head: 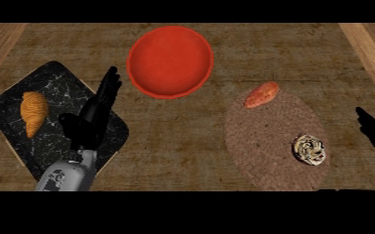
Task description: Pick the cupcake from the placemat and place it in the bowl
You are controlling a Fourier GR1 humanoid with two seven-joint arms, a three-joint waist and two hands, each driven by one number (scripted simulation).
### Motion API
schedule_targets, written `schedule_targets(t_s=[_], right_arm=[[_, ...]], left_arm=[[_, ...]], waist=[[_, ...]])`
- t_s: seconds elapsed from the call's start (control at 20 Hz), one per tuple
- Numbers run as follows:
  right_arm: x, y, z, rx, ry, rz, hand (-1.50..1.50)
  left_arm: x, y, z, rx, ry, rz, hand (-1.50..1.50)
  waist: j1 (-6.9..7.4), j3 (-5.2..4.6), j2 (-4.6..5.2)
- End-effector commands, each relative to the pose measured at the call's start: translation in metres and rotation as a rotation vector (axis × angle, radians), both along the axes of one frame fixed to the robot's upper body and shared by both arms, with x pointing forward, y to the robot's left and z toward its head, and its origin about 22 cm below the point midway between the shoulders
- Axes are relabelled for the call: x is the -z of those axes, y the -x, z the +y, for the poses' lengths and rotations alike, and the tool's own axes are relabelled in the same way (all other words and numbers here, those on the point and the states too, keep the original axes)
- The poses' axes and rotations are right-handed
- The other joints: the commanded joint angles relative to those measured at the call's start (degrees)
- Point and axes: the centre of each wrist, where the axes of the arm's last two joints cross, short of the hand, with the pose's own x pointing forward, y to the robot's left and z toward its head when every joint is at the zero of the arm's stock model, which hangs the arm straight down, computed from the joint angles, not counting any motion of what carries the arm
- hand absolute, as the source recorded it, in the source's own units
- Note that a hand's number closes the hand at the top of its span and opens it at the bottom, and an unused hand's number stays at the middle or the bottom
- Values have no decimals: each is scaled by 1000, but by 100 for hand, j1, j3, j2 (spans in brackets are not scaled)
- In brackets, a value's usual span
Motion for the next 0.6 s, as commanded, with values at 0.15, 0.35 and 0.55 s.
schedule_targets(t_s=[0.15, 0.35, 0.55], right_arm=[[21, -5, -6, -16, -77, -36, -150], [33, 17, 3, -36, -147, -83, -150], [33, 12, -16, -40, -172, -80, -150]], left_arm=[[7, -3, 6, -9, -1, -4, 0], [-4, 1, 2, -8, 23, 17, 0], [-6, -10, 7, -16, 2, 0, 0]], waist=[[-10, 1, 1], [-21, 2, -6], [-18, 1, -1]])
